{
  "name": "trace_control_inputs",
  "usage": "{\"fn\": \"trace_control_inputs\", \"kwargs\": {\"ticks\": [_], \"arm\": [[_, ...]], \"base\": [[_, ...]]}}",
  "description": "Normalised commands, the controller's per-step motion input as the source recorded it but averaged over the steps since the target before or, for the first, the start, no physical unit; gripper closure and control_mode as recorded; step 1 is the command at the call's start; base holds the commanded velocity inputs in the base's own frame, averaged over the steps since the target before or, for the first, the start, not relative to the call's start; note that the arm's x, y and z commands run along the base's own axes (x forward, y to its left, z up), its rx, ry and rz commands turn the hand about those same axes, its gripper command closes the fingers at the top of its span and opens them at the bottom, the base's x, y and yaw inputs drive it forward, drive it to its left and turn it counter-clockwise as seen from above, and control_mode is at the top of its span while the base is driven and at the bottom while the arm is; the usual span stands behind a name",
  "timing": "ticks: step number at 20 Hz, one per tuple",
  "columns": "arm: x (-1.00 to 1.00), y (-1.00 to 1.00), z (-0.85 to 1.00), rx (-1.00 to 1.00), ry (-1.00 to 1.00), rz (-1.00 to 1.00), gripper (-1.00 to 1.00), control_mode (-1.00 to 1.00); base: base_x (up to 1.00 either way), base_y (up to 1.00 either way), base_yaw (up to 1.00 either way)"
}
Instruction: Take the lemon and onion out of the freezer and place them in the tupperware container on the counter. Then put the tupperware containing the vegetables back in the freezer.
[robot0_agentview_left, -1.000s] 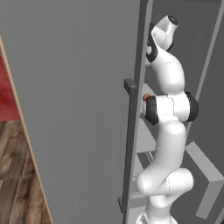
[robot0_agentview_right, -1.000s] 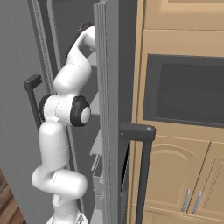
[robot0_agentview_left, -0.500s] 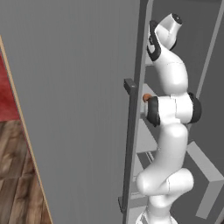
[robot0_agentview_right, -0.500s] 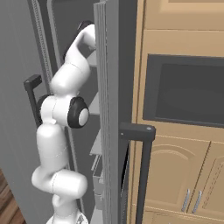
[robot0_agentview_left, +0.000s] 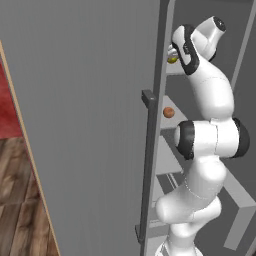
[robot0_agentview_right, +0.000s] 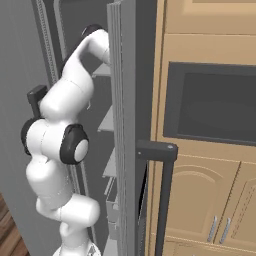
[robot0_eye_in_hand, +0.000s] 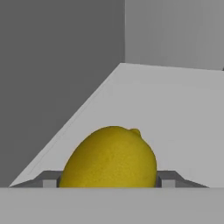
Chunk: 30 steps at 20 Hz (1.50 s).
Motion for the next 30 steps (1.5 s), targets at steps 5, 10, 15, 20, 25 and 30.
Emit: {"fn": "trace_control_inputs", "kwargs": {"ticks": [5,10,15,20,25,30], "arm": [[-0.82,0.08,-0.02,0.00,-0.02,-0.14,1.00,-1.00],[-0.83,0.16,0.00,0.00,0.00,-0.15,1.00,-1.00],[-0.84,0.16,0.07,0.00,0.03,-0.12,1.00,-1.00],[-0.75,0.06,0.07,0.00,0.10,-0.09,1.00,-1.00],[-0.62,0.00,0.00,0.00,0.09,-0.07,1.00,-1.00],[-0.37,0.00,-0.10,0.00,0.18,-0.05,1.00,-1.00]], "base": [[0.00,0.00,0.00],[0.00,0.00,0.00],[0.00,0.00,0.00],[0.00,0.00,0.00],[0.00,0.00,0.00],[0.00,0.00,0.00]]}}
